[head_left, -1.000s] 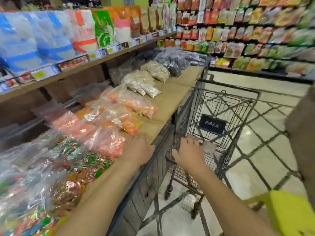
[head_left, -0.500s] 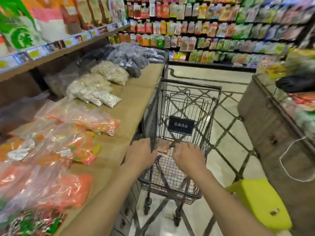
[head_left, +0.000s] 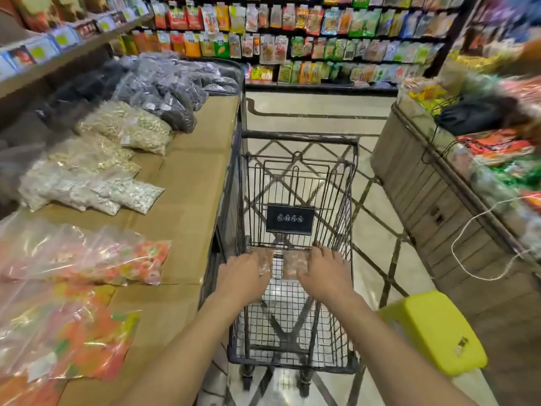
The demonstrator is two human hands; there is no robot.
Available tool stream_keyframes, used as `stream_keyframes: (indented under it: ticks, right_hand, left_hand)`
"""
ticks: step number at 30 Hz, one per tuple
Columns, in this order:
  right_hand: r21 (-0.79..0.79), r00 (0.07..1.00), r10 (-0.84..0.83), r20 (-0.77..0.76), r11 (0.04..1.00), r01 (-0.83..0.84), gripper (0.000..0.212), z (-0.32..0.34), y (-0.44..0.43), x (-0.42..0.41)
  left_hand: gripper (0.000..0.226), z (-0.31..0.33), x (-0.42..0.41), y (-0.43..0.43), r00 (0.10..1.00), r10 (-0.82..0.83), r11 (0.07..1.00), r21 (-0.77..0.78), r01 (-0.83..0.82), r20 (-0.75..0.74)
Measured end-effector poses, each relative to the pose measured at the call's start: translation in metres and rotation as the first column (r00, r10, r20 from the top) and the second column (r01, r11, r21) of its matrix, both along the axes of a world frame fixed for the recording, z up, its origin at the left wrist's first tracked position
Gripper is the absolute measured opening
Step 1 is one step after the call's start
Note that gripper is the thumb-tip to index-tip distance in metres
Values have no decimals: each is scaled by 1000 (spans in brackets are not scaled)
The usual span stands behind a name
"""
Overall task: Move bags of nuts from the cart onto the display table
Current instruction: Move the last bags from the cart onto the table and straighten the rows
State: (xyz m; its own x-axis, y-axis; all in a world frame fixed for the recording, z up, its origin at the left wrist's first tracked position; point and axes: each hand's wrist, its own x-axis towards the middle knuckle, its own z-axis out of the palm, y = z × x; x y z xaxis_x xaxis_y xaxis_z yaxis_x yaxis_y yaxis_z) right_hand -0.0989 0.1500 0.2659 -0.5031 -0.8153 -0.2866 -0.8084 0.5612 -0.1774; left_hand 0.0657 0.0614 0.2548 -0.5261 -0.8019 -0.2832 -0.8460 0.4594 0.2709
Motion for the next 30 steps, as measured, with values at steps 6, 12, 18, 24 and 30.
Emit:
stream_keyframes:
  ticks: [6,12,18,24,30]
  right_hand:
    - [48,999,-40,9,998,40,62,-25,-27,-20]
    - [110,998,-44,54,993,38,69,-72,-60,-44]
    - [211,996,14,83,977,-32,63,-114,-101,-73]
    - [272,991,33,129,960,-68,66,-157,-139,-105]
    - [354,985,8,174,933,-70,80,-204,-168,-130]
  left_hand:
    - [32,-26,-18,-34,1000,4,993,118,-4,-4]
    - [38,-62,-40,-65,996,4,984,179,-20,91]
    - [54,-99,-77,-100,978,-33,979,206,-10,205]
    - [51,-141,-115,-138,959,-38,959,281,-45,282]
    - [47,-186,-134,-166,963,-6,928,360,-95,270]
